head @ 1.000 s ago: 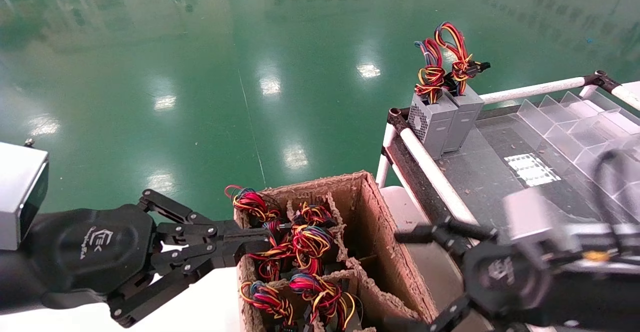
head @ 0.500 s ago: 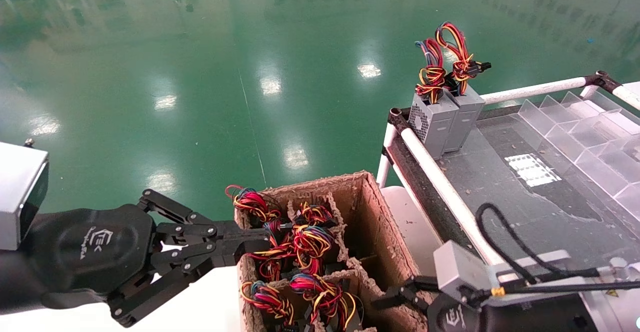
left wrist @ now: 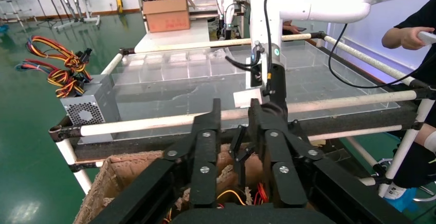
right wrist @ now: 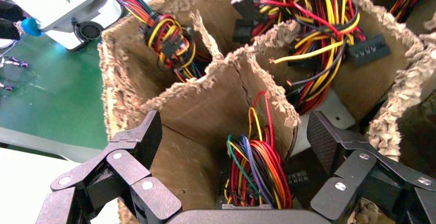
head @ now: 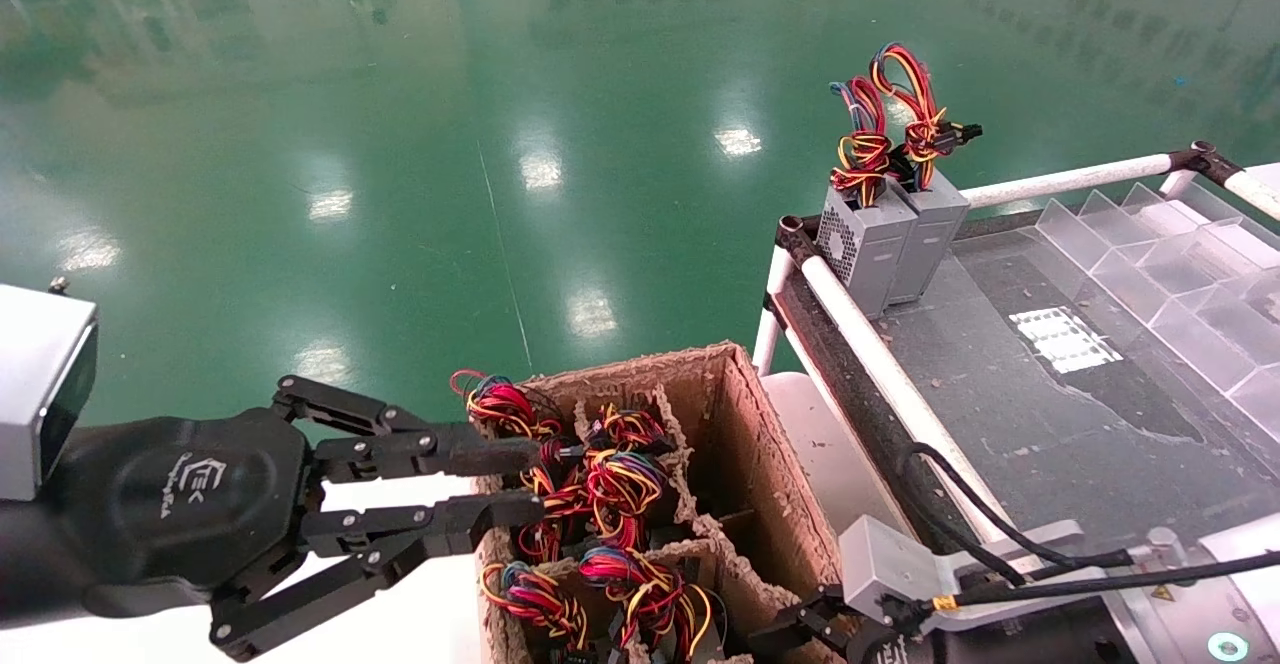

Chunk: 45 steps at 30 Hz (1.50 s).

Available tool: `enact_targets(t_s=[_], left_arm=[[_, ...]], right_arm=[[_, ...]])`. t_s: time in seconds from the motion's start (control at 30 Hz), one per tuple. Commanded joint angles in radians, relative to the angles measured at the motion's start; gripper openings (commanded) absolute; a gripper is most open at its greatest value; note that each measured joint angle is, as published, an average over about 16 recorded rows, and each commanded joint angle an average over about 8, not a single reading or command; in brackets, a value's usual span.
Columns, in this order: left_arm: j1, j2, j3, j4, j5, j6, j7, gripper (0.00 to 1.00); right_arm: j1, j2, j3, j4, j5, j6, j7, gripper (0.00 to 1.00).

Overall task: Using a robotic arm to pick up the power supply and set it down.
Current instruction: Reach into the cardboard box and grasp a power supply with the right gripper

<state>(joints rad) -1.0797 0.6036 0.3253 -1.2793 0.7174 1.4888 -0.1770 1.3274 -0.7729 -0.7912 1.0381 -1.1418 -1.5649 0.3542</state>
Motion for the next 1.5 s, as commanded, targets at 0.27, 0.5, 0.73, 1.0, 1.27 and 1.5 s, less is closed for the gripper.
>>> enact_targets(t_s=[0.27,0.5,0.73,1.0,1.27,1.5], left_arm=[[0.0,0.0,0.0,0.0,0.0,0.0,0.0,1.0],[0.0,0.0,0.001,0.0,-0.001,0.0,0.0,1.0],[0.0,0.0,0.001,0.0,-0.001,0.0,0.001,1.0],[0.0,-0.001,0.002,0.0,-0.001,-0.001,0.001,1.0],[0.0,-0.001,0.002,0.0,-0.001,-0.001,0.001,1.0],[-0.001,-0.001,0.002,0.0,-0.002,-0.001,0.001,1.0]], right_arm=[[0.022,-0.028,-0.047,-0.06,-0.033,0.0,-0.029,0.02],[0.036,-0.031,-0.081,-0.082,-0.035,-0.007,-0.055,0.0],[0.069,-0.031,-0.123,-0.076,-0.044,-0.01,-0.085,0.0],[0.14,-0.048,-0.175,-0.065,-0.077,-0.008,-0.108,0.0],[0.173,-0.062,-0.203,-0.082,-0.064,-0.002,-0.124,0.0],[0.172,-0.063,-0.229,-0.081,-0.059,0.001,-0.138,0.0]])
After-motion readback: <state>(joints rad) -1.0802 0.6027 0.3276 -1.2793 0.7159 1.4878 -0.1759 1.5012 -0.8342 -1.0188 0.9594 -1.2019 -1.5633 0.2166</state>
